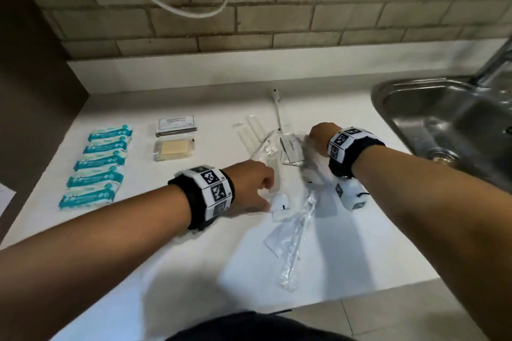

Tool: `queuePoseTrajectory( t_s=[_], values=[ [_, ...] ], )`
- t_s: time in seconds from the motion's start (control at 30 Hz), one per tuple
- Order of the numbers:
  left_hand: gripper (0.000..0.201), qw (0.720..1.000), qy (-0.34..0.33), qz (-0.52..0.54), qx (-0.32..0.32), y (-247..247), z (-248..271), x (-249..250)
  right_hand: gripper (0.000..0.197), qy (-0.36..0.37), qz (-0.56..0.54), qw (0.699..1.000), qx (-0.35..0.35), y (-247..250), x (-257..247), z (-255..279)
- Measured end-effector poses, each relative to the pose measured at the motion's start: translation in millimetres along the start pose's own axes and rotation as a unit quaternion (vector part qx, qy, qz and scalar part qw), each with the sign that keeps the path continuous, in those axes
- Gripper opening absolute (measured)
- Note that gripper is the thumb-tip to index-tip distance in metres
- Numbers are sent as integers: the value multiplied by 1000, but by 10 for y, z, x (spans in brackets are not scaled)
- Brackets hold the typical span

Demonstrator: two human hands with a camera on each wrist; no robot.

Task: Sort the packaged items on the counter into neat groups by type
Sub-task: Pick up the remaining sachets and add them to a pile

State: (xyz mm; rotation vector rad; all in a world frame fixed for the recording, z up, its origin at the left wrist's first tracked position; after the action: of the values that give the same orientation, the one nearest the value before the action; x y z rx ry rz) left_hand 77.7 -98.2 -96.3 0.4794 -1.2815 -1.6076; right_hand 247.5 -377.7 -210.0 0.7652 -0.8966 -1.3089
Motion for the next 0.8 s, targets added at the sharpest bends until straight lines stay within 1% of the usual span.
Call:
queuePoseTrajectory(
  t_s=[0.07, 0.1, 0.13, 0.2, 0.23, 0.27, 0.3, 0.33, 0.37, 0.4, 0.43, 0.47, 0.5, 0.53, 0.57, 0.6, 0.63, 0.67, 0.73, 0.8],
  values=[
    [36, 1000, 10, -5, 6, -1, -63, 35, 32, 15, -23, 1000, -4, -117, 84, -321],
    [32, 1000, 15, -13, 4, -6, -102, 68, 34, 16, -24, 1000, -2, -138, 120, -392],
    [29, 1000, 18, -20, 3, -1, -124, 85, 37, 11, -2, 1000, 11, -117, 115, -375],
    [21, 1000, 19, -22, 2, 10, -190, 133, 40, -6, -14, 999, 31, 83, 19, -46],
    [19, 1000, 16, -13, -1, 17, -211, 145, 33, 8, -25, 999, 29, 261, -127, 280],
    [21, 1000, 13, -3, -4, 30, -241, 161, 25, 22, -17, 999, 17, 465, -299, 722],
    [21, 1000, 8, 8, -6, 50, -263, 165, 19, 37, -21, 999, 21, 534, -382, 890],
    [18, 1000, 9, 20, -5, 77, -284, 167, 20, 45, -23, 998, 23, 572, -418, 968],
    [14, 999, 12, 39, 1, 112, -311, 172, 24, 45, -36, 998, 21, 544, -379, 911],
    [13, 998, 22, 66, 13, 152, -338, 175, 25, 29, -62, 997, 27, 468, -297, 755],
    [15, 994, 34, 99, 32, 200, -378, 189, 26, 21, -67, 997, 32, 371, -178, 547],
    [18, 989, 48, 130, 53, 247, -416, 207, 28, 14, -63, 998, 16, 253, -56, 351],
    [21, 983, 57, 159, 74, 288, -470, 224, 29, 30, -62, 997, 23, 196, 10, 221],
    [22, 977, 66, 186, 87, 338, -524, 257, 28, 41, -52, 997, 26, 227, 37, 217],
    [21, 970, 71, 211, 93, 369, -578, 279, 24, 57, -35, 997, 35, 365, -30, 450],
    [17, 967, 77, 224, 96, 403, -627, 307, 17, 89, -36, 993, 67, 573, -135, 818],
    [15, 966, 79, 224, 99, 423, -674, 314, 9, 98, -58, 989, 93, 695, -179, 1011],
    [18, 968, 83, 216, 102, 449, -696, 333, 8, 98, -83, 985, 112, 787, -176, 1109],
    [28, 967, 95, 209, 106, 475, -740, 352, 18, 104, -121, 976, 150, 900, -107, 1196],
    [27, 955, 107, 256, 108, 489, -763, 353, 23, 137, -171, 961, 167, 1001, -69, 1302]
  ],
)
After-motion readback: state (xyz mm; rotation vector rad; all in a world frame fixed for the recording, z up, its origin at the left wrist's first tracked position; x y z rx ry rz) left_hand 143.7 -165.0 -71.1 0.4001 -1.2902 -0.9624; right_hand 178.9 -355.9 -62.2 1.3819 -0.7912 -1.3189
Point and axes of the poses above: each hand's wrist, its own z-axis away from the middle knuckle, its own y-axis out of the back of the hand, x = y × z, the point moved 3 cm from there along -z, towards the middle knuckle, and after that the axes turned 10 degrees about y, right-handed, at the moved point
